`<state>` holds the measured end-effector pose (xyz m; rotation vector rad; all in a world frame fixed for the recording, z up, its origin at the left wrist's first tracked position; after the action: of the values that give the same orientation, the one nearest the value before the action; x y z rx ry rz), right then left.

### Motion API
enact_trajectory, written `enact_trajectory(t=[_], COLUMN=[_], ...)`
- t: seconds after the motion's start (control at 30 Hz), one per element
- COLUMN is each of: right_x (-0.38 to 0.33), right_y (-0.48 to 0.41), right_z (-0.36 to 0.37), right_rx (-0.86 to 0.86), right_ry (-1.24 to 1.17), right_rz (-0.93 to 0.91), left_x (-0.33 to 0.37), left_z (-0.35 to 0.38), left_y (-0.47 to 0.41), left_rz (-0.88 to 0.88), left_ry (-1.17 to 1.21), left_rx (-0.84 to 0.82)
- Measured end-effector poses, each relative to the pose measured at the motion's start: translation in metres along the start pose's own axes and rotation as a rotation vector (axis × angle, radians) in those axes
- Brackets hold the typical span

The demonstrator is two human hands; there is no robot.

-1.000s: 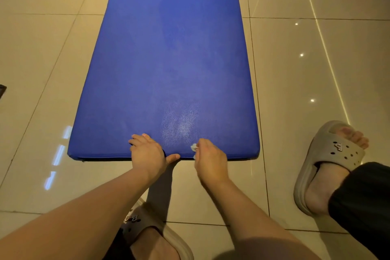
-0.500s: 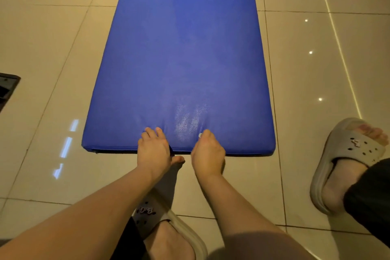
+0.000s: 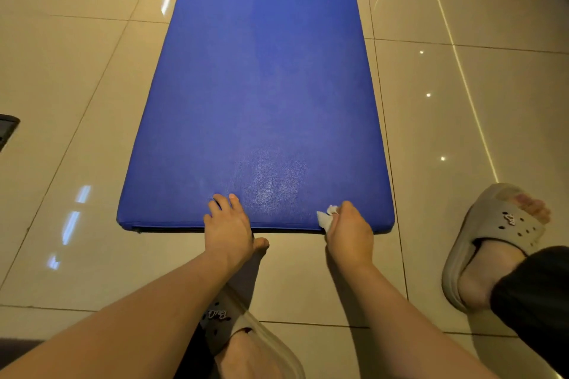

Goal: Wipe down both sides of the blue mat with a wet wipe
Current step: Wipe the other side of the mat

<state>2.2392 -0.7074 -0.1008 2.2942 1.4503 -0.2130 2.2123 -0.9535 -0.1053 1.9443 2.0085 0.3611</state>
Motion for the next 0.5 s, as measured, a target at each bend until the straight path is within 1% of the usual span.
enact_trajectory(t=[0.07,0.17,0.3,0.33,0.4,0.5], right_x=[-0.028,-0.084,-0.136,-0.134,-0.108,-0.035], right_y=[0.008,0.028,0.062,0.065,0.059,0.040], right_z=[0.019,0.057,0.101,0.104,0.092,0.043], right_rx=[-0.005,-0.072,-0.276,-0.277,-0.161,0.020], right_ry=[-0.043,-0.044,-0.047,-0.052,-0.125,-0.236], right_rz=[-0.039,-0.153,-0.336,-0.332,-0.189,0.135], left_x=[-0.003,-0.016,-0.033,-0.036,-0.039,-0.035], left_z=[-0.001,-0.006,-0.010,-0.010,-0.010,-0.010], left_y=[-0.002,-0.002,0.000,-0.001,-0.001,0.001], left_rz=[-0.001,0.021,0.069,0.063,0.056,0.021], left_ry=[0.034,0.107,0.288,0.331,0.398,0.429], left_rx=[-0.047,-0.074,-0.044,-0.051,-0.036,0.047])
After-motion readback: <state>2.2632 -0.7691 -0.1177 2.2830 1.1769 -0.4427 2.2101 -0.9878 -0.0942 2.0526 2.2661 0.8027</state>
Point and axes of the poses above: each hand's wrist, its own y-axis away from the middle knuckle, its own z-axis out of the palm, x = y × z, the point moved 5 cm from there along -y, towards the middle knuckle, and after that the axes turned 7 degrees about y, right-handed, at the moved point
